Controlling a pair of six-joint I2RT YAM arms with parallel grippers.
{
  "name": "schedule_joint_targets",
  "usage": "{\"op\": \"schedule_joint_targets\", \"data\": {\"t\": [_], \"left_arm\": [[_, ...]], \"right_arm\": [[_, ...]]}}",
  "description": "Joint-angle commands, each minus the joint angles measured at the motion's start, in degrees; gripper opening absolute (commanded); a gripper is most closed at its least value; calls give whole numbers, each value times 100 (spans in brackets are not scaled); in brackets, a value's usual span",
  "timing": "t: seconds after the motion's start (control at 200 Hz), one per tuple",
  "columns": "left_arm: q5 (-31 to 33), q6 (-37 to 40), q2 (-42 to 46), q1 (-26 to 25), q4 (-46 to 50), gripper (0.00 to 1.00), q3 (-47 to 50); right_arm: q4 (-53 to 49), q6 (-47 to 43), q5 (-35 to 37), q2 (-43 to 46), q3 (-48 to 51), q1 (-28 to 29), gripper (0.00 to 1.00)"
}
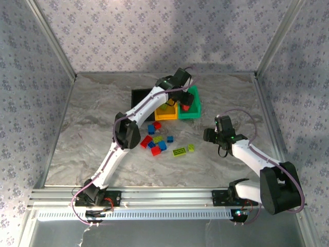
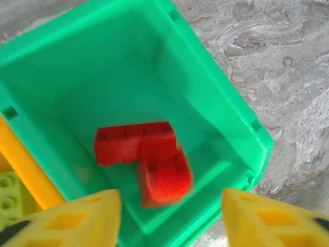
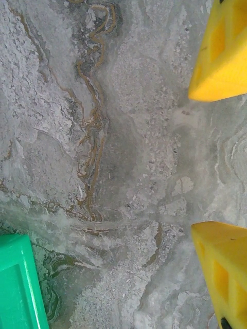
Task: Sort the legos into containers by color
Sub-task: Place the lego in the container, then pick up the lego from the center of the table.
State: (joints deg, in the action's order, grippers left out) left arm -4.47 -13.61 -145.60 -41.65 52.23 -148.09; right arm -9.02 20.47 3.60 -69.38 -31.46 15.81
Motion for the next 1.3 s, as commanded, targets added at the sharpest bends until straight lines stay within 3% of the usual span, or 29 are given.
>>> {"op": "schedule_joint_targets", "data": {"t": [0.0, 0.265, 0.575, 0.785, 1.139, 1.294], "left_arm": [[-264, -98, -31, -22, -133, 66, -227], [-191, 33, 519, -27, -136, 67, 277], [7, -272, 2903, 117, -2251, 67, 4194], [101, -379, 4171, 403, -3140, 66, 6237], [362, -393, 5514, 827, -3752, 65, 8287], [529, -397, 5942, 959, -3971, 65, 8971]], "right_arm": [[39, -43, 30, 60, 65, 48, 65], [40, -25, 124, 22, 54, 111, 65], [-3, -25, 259, -5, 31, 163, 65], [14, -39, 195, -77, 4, 179, 65], [-21, -31, 126, -210, -70, 231, 65], [16, 80, -376, -372, -107, 295, 65]]}}
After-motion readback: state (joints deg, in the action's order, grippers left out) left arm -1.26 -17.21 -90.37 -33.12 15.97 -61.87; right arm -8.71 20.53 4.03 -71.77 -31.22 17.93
